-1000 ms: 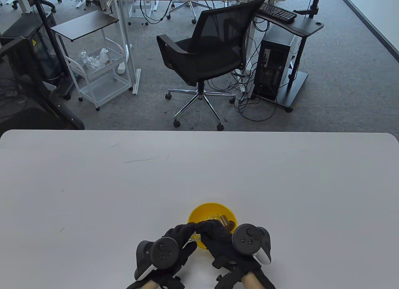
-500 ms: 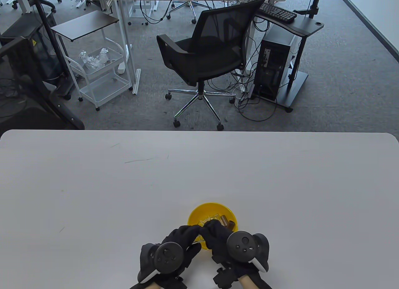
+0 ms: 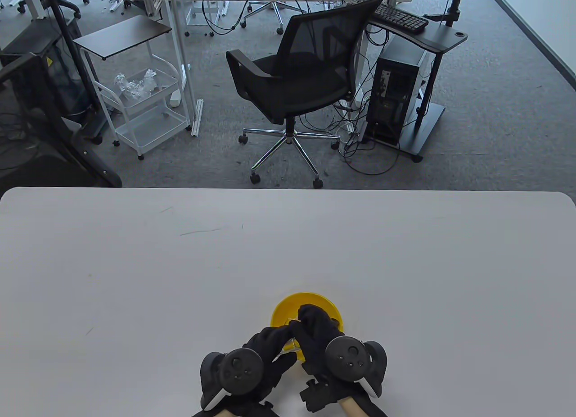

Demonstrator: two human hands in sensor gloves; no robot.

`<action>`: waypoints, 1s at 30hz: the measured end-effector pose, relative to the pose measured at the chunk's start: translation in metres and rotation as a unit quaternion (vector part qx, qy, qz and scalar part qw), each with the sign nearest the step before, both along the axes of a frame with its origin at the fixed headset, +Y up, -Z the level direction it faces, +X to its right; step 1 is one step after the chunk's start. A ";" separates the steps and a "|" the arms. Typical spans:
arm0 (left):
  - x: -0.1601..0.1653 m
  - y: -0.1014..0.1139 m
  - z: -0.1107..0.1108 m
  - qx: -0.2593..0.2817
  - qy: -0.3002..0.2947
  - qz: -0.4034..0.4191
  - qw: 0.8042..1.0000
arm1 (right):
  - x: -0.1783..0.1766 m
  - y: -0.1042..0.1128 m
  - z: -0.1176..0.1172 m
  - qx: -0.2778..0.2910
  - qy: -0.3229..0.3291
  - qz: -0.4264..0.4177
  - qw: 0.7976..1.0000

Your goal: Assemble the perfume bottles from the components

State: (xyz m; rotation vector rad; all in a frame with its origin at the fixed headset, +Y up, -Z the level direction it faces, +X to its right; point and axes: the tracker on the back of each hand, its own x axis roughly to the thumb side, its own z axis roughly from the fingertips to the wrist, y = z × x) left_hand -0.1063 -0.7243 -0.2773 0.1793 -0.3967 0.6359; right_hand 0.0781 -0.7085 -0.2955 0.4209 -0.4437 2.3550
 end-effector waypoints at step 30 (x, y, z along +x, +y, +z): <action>-0.006 0.002 0.000 0.029 0.003 -0.044 0.999 | 0.005 -0.006 -0.004 -0.050 0.002 0.074 0.996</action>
